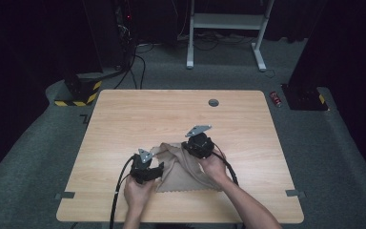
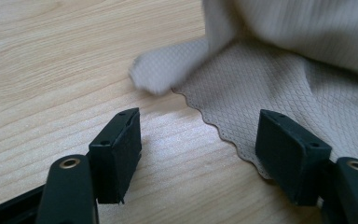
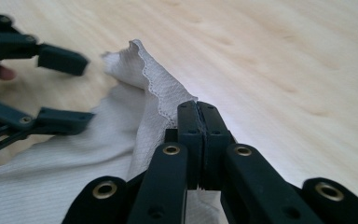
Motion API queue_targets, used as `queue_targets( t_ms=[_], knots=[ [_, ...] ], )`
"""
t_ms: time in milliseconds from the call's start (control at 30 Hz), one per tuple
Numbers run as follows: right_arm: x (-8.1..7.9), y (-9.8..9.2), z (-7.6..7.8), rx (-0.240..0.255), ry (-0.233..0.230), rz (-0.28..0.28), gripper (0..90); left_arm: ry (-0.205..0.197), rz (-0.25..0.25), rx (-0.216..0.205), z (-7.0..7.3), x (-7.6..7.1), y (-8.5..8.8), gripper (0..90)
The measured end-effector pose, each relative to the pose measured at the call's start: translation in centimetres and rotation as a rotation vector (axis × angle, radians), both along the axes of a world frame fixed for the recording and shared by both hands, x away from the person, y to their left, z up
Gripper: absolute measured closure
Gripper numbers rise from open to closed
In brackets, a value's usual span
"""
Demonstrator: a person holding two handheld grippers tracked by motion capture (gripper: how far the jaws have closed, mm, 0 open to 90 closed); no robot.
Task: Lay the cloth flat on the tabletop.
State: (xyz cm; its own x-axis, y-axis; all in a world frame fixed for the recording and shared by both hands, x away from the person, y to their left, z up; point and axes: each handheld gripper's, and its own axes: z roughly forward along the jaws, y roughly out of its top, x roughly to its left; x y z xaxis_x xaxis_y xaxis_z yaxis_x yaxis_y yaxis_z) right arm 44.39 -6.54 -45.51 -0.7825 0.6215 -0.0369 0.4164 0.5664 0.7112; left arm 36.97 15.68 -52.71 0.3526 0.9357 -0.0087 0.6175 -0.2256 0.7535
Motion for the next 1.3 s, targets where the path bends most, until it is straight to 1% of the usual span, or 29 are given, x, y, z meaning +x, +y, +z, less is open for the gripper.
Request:
queue_targets(
  t_ms=[33, 133, 167, 200, 267, 333, 400, 433, 467, 500, 567, 633, 667, 700, 767, 800, 833, 867, 900, 933, 967, 1000, 1100, 1133, 1167, 1200, 1233, 1267, 1300],
  knots=[
    [0.0, 0.0, 0.0, 0.0, 0.0, 0.0, 88.9, 0.0, 0.0, 0.0, 0.0, 0.0, 0.0, 31.6],
    [0.7, -0.6, 1.2, -0.03, -0.03, -0.035, 89.0, -0.001, 0.001, -0.001, 0.0, 0.0, 0.0, 31.6],
    [1.4, -1.1, 1.5, -0.053, -0.031, -0.067, 89.0, 0.0, 0.0, 0.001, 0.0, 0.0, 0.0, 31.6],
    [1.4, -1.1, 1.5, -0.053, -0.031, -0.067, 89.0, 0.0, 0.0, 0.001, 0.0, 0.0, 0.0, 31.6],
    [2.1, -1.3, 1.4, -0.067, -0.029, -0.099, 89.1, 0.0, 0.0, 0.001, 0.0, 0.0, 0.0, 31.5],
    [3.2, -1.6, 0.7, -0.073, 0.0, -0.138, 89.0, 0.001, 0.001, 0.001, 0.0, 0.0, 0.0, 31.6],
    [4.1, -1.7, -0.4, -0.098, 0.033, -0.169, 88.9, 0.0, 0.0, 0.002, 0.0, 0.0, 0.0, 31.6],
    [4.7, -1.8, -1.2, -0.119, 0.051, -0.176, 88.3, 0.0, 0.0, 0.0, 0.0, 0.0, 0.0, 31.5],
    [5.1, -1.8, -1.8, -0.125, 0.071, -0.189, 85.7, 0.0, 0.001, 0.0, 0.0, 0.0, 0.0, 31.5],
    [5.3, -1.8, -2.2, -0.124, 0.079, -0.193, 81.6, 0.0, 0.001, 0.001, 0.0, 0.0, 0.0, 31.5],
    [5.4, -1.9, -2.3, -0.108, 0.088, -0.196, 78.5, 0.0, 0.001, 0.0, 0.0, 0.0, 0.0, 31.6],
    [5.0, -2.0, -1.8, -0.102, 0.06, -0.191, 77.8, 0.0, 0.001, 0.002, 0.0, 0.0, 0.0, 31.5],
    [4.4, -2.3, -0.9, -0.095, 0.023, -0.184, 77.9, 0.0, 0.001, 0.002, 0.0, 0.0, 0.0, 31.5],
    [4.4, -2.3, -0.9, -0.095, 0.023, -0.184, 77.9, 0.0, 0.001, 0.002, 0.0, 0.0, 0.0, 31.5],
    [3.9, -2.4, -0.6, -0.115, -0.005, -0.175, 77.9, 0.0, 0.001, 0.002, 0.0, 0.0, 0.0, 31.5],
    [3.8, -2.5, -0.8, -0.147, -0.016, -0.173, 77.7, 0.0, 0.0, 0.001, 0.0, 0.0, 0.0, 31.6],
    [3.8, -2.5, -0.8, -0.147, -0.016, -0.173, 77.7, 0.0, 0.001, 0.0, 0.0, 0.0, 0.0, 31.6],
    [3.9, -2.6, -1.1, -0.165, -0.016, -0.175, 76.8, -0.001, 0.001, 0.0, 0.0, 0.0, 0.0, 31.6],
    [4.2, -2.8, -1.6, -0.178, -0.008, -0.183, 75.3, 0.0, 0.001, 0.0, 0.0, 0.0, 0.0, 31.5],
    [4.6, -3.0, -2.3, -0.187, 0.015, -0.196, 71.8, 0.0, 0.001, 0.0, 0.0, 0.0, 0.0, 31.6],
    [4.6, -3.0, -2.3, -0.187, 0.015, -0.196, 71.8, 0.0, 0.001, 0.0, 0.0, 0.0, 0.0, 31.6],
    [5.1, -3.2, -3.1, -0.195, 0.037, -0.191, 70.4, 0.0, 0.001, 0.0, 0.0, 0.0, 0.0, 31.6],
    [5.2, -3.2, -3.4, -0.201, 0.051, -0.186, 70.2, 0.0, 0.001, 0.0, 0.0, 0.0, 0.0, 31.5],
    [5.3, -3.2, -3.6, -0.202, 0.055, -0.187, 71.0, 0.0, 0.001, 0.0, 0.0, 0.0, 0.0, 31.5],
    [5.5, -3.2, -3.7, -0.196, 0.07, -0.188, 76.3, 0.0, 0.001, 0.0, 0.0, 0.0, 0.0, 31.5],
    [5.5, -3.2, -3.7, -0.196, 0.07, -0.188, 76.3, 0.0, 0.0, 0.001, 0.0, 0.0, 0.0, 31.5],
    [5.6, -3.1, -3.8, -0.202, 0.072, -0.182, 78.4, 0.0, 0.001, 0.001, 0.0, 0.0, 0.0, 31.5],
    [5.7, -2.8, -4.1, -0.235, 0.064, -0.172, 83.4, 0.0, 0.001, 0.0, 0.0, 0.0, 0.0, 31.5],
    [5.7, -2.8, -4.1, -0.235, 0.064, -0.172, 83.4, 0.0, 0.001, 0.0, 0.0, 0.0, 0.0, 31.5]
  ],
)
